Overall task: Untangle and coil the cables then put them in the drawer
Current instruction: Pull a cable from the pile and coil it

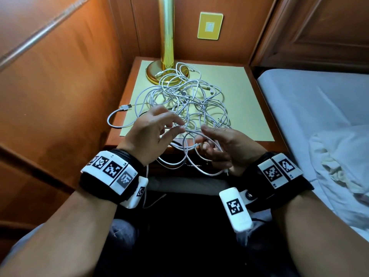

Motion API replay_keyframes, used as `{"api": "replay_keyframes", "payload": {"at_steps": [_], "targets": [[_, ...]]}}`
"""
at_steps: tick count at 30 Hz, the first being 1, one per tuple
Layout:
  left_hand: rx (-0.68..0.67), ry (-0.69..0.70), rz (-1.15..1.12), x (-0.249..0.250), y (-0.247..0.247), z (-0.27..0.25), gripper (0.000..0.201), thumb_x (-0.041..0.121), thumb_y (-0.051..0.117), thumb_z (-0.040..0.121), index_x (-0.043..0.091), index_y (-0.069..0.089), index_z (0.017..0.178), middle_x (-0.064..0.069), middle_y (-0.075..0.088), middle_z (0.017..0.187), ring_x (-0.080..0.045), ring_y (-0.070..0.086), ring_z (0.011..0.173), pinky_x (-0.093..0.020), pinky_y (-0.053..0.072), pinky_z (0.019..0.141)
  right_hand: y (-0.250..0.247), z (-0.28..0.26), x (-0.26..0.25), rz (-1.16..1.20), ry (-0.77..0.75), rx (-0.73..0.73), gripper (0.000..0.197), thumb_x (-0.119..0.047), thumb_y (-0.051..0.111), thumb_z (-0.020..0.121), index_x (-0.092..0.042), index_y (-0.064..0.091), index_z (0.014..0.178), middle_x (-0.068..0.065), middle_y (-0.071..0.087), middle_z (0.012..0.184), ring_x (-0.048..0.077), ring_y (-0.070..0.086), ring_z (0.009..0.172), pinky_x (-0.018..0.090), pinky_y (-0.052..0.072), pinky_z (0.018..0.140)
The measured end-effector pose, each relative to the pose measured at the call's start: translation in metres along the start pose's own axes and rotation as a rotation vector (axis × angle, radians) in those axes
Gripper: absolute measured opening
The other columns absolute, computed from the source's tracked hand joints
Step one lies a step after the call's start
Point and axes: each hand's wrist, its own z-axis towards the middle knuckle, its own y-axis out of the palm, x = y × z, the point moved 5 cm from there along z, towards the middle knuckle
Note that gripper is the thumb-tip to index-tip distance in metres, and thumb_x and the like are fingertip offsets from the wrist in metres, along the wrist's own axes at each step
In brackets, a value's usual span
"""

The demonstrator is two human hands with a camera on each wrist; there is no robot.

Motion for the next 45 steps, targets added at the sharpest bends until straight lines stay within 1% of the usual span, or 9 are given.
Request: {"api": "replay_keyframes", "payload": {"at_steps": [5,10,14,17,21,28,34,39,45], "targets": [[-0.031,0.098,0.047,0.004,0.000,0.002,0.026,0.027,0.063,0.096,0.004,0.075,0.094,-0.007,0.060,0.088,-0.014,0.056,0.077,-0.021,0.047,0.072,0.007,-0.002,0.003,0.072,0.086,-0.136,0.031,-0.043,0.049,0.096,-0.020,0.043,0.075,-0.005,0.022,0.054,0.005,0.016,0.037,0.016,0.011,0.035],[-0.014,0.003,0.033,-0.020,-0.009,-0.004,0.022,0.019,0.061,0.097,0.001,0.074,0.102,-0.010,0.072,0.096,-0.026,0.068,0.084,-0.031,0.052,0.077,-0.015,-0.008,-0.022,0.474,-0.158,-0.074,0.036,-0.034,0.040,0.103,-0.025,0.035,0.069,-0.008,0.021,0.049,0.007,0.015,0.035,0.020,0.019,0.030],[0.064,-0.150,0.054,-0.038,-0.033,-0.013,0.016,0.014,0.066,0.094,0.012,0.076,0.106,-0.001,0.072,0.096,-0.009,0.064,0.082,-0.013,0.047,0.079,-0.051,-0.015,-0.034,0.705,-0.374,0.138,0.037,-0.032,0.037,0.106,-0.022,0.046,0.072,-0.010,0.036,0.055,0.003,0.034,0.041,0.018,0.033,0.041],[0.014,-0.069,0.085,-0.020,-0.024,-0.012,0.016,0.012,0.065,0.092,0.012,0.077,0.101,-0.003,0.072,0.090,-0.017,0.066,0.077,-0.029,0.052,0.074,-0.052,-0.015,-0.035,0.574,-0.483,0.266,0.037,-0.033,0.038,0.106,-0.018,0.054,0.076,-0.005,0.053,0.064,0.009,0.053,0.054,0.022,0.046,0.050],[-0.201,0.073,-0.071,0.032,0.008,-0.012,0.012,0.015,0.068,0.090,0.014,0.079,0.095,0.010,0.062,0.080,-0.001,0.059,0.071,-0.011,0.044,0.071,-0.024,-0.010,-0.025,-0.079,-0.493,0.327,0.037,-0.022,0.040,0.107,-0.001,0.062,0.086,0.012,0.068,0.074,0.021,0.069,0.068,0.028,0.056,0.057],[0.074,-0.060,-0.153,0.031,-0.016,-0.011,0.033,0.038,0.078,0.083,0.007,0.068,0.086,0.004,0.063,0.073,-0.008,0.060,0.065,-0.020,0.051,0.062,0.011,0.003,-0.001,-0.283,-0.228,0.062,0.037,-0.022,0.041,0.106,-0.003,0.058,0.081,0.005,0.045,0.046,0.016,0.044,0.034,0.024,0.040,0.040],[-0.136,-0.243,-0.170,0.011,0.004,-0.014,0.051,0.059,0.070,0.080,0.021,0.062,0.113,0.009,0.061,0.092,-0.007,0.052,0.058,-0.012,0.039,0.057,0.024,-0.003,-0.001,0.163,-0.071,-0.075,0.037,-0.042,0.042,0.099,-0.017,0.040,0.071,-0.008,0.024,0.045,0.007,0.018,0.034,0.024,0.015,0.043],[-0.194,-0.419,-0.265,0.005,0.014,-0.019,0.030,0.037,0.077,0.082,0.029,0.055,0.101,0.009,0.062,0.078,-0.011,0.053,0.057,-0.035,0.048,0.057,0.025,-0.002,-0.001,0.234,-0.105,-0.104,0.038,-0.043,0.046,0.096,-0.021,0.030,0.071,-0.006,0.025,0.049,0.008,0.022,0.037,0.024,0.026,0.043],[-0.121,-0.446,-0.472,0.006,0.009,-0.019,0.024,0.028,0.069,0.085,0.023,0.057,0.105,0.000,0.076,0.087,-0.027,0.072,0.083,-0.057,0.055,0.082,0.020,0.001,-0.003,0.291,-0.135,-0.060,0.025,-0.025,0.044,0.097,-0.008,0.050,0.080,0.007,0.049,0.070,0.012,0.041,0.047,0.028,0.042,0.048]]}}
